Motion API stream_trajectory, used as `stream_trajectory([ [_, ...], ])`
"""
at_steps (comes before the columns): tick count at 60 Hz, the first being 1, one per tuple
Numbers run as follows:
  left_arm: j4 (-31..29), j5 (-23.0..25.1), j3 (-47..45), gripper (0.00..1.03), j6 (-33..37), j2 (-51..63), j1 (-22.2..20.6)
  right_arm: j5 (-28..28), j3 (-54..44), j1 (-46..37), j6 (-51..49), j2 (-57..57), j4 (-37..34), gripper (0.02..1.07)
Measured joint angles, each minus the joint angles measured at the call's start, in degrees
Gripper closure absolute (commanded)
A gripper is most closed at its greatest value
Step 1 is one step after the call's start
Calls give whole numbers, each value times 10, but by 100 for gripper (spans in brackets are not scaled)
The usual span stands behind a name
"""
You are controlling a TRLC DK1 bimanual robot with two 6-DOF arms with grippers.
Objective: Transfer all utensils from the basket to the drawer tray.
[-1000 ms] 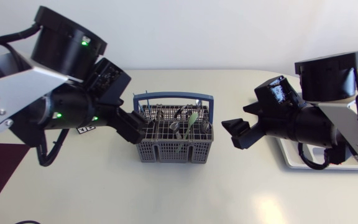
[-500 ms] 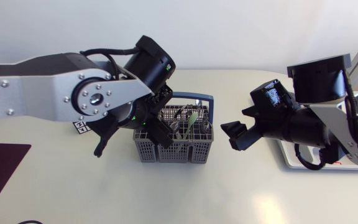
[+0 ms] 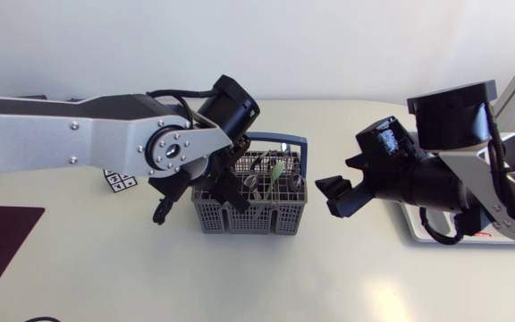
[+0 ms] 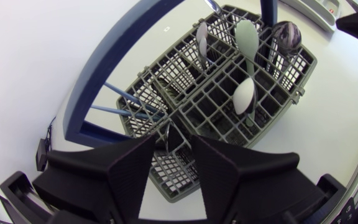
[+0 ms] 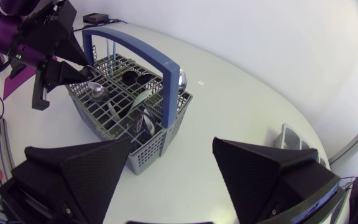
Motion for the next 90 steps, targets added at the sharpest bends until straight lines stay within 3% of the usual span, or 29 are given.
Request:
stream_trajectory([
  [8,15,-8,0,93,0,5,1,1,-6,0,0,0,0,12],
  [18,23,-13,-1,100,0,6,1,1,-7,0,0,-2,0,12],
  [62,25,-49,-17,100,3,-25,-12,1,-17,4,0,-20,0,12],
  [73,26,-87,-17,100,28,-54,-42,2,-21,7,-1,-20,0,12],
  [90,18,-95,-17,100,73,-108,-46,2,-30,7,-7,-26,0,12],
])
